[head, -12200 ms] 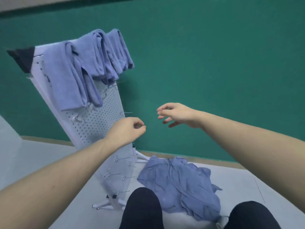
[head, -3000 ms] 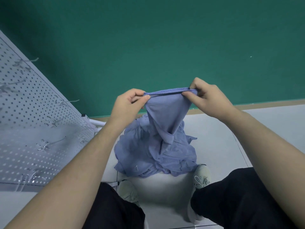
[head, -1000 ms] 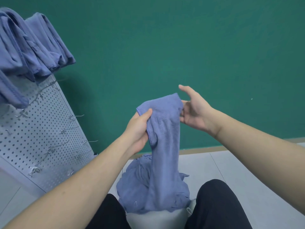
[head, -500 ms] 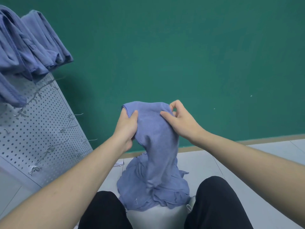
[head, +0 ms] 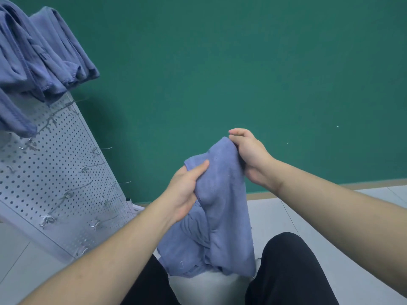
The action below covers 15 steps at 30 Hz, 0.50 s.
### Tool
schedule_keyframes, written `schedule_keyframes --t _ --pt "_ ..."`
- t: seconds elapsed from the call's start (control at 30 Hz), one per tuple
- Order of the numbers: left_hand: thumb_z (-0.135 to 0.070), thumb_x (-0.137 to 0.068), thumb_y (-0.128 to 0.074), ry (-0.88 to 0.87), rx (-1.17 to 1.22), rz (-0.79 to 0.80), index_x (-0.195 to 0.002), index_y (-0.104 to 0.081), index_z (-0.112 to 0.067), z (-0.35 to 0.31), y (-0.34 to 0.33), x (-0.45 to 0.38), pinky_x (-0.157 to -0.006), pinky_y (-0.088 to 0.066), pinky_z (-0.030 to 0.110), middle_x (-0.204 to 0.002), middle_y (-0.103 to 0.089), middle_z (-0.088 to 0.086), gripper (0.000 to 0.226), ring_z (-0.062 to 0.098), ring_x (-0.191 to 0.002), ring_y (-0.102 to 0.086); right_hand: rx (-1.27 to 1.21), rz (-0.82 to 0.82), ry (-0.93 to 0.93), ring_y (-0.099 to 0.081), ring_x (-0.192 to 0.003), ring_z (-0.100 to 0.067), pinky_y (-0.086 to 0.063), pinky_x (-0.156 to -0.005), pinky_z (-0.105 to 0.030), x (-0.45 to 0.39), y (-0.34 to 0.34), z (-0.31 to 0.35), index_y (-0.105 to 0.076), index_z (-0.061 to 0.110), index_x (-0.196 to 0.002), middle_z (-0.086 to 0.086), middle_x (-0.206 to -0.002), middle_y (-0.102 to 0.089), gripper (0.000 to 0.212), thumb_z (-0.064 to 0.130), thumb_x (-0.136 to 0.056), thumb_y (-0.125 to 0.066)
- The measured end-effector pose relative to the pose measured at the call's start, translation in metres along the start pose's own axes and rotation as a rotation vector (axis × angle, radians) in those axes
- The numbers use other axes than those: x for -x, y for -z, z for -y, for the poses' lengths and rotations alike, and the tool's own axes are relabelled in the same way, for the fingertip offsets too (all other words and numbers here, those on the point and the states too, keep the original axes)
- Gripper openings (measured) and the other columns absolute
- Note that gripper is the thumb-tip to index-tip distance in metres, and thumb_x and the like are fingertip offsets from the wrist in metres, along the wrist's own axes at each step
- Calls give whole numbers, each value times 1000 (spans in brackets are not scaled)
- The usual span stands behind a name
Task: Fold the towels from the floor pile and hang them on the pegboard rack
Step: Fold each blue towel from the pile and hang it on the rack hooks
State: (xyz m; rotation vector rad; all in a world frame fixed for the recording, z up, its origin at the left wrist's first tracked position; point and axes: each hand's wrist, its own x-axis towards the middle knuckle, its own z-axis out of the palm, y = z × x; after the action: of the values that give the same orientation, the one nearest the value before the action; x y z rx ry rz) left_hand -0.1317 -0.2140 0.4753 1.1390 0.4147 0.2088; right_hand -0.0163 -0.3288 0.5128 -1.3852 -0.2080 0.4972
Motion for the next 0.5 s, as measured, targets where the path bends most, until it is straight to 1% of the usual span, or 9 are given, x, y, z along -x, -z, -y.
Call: schedule_keyframes --t 0.07,0.13,0.2,0.27,0.33,0.37,0.43,0.47,0.5 --pt "-21 -101 -59 -33 5 -97 -117 -67 -12 -1 -1 0 -82 -57 35 -109 -76 5 20 20 -102 -73 336 -39 163 -42 -57 -14 -35 -51 -25 -7 10 -1 -54 30 -108 4 -65 -48 15 19 -102 -45" --pt "-23 -101 -59 -83 -32 -135 -115 -67 -13 -6 1 -2 -77 -59 31 -106 -77 3 19 18 -98 -74 587 -68 340 -35 -50 -11 -32 -50 -25 -13 19 -2 -51 32 -109 9 -53 -39 16 20 -103 -41" --pt "-24 -101 -59 -136 -94 -154 -114 -68 -14 -11 -2 -3 -71 -59 26 -103 -78 0 19 15 -94 -75 622 -101 351 -35 -50 -11 -32 -49 -24 -15 20 -8 -48 31 -113 9 -54 -40 15 22 -103 -41" --pt "-25 -101 -59 -160 -75 -174 -113 -67 -14 -15 -5 -6 -69 -58 25 -104 -77 1 18 14 -92 -75 438 -131 173 -40 -56 -15 -33 -51 -26 -13 16 -14 -48 25 -110 2 -66 -47 10 32 -103 -47" --pt "-26 -102 -58 -169 -14 -191 -115 -65 -16 -19 -7 -11 -71 -58 28 -105 -77 2 18 16 -94 -75 174 -7 -102 -47 -62 -22 -38 -56 -26 -8 10 -17 -51 19 -94 -4 -74 -56 33 51 -100 -51" --pt "-27 -102 -58 -177 8 -199 -117 -63 -17 -21 -6 -13 -73 -57 29 -106 -77 2 19 16 -94 -75 99 90 -231 -57 -70 -24 -46 -64 -28 -5 9 -19 -57 17 -96 -5 -85 -65 46 62 -97 -49" --pt "-27 -103 -56 -192 24 -211 -119 -62 -19 -25 -2 -17 -74 -57 30 -105 -77 4 19 16 -94 -75 100 288 -394 -71 -92 -26 -55 -87 -37 1 13 -25 -66 11 -114 -5 -105 -75 70 73 -91 -44" --pt "-27 -104 -54 -188 7 -214 -119 -61 -19 -26 0 -18 -73 -57 29 -106 -76 4 19 15 -93 -75 139 348 -426 -72 -94 -23 -56 -91 -38 4 15 -29 -66 10 -118 -5 -105 -75 70 72 -91 -47" --pt "-27 -104 -53 -174 -27 -213 -120 -61 -19 -27 2 -19 -73 -57 29 -108 -76 4 20 14 -92 -75 191 373 -418 -72 -92 -20 -56 -92 -37 5 15 -32 -67 11 -120 -4 -104 -75 63 65 -92 -53"
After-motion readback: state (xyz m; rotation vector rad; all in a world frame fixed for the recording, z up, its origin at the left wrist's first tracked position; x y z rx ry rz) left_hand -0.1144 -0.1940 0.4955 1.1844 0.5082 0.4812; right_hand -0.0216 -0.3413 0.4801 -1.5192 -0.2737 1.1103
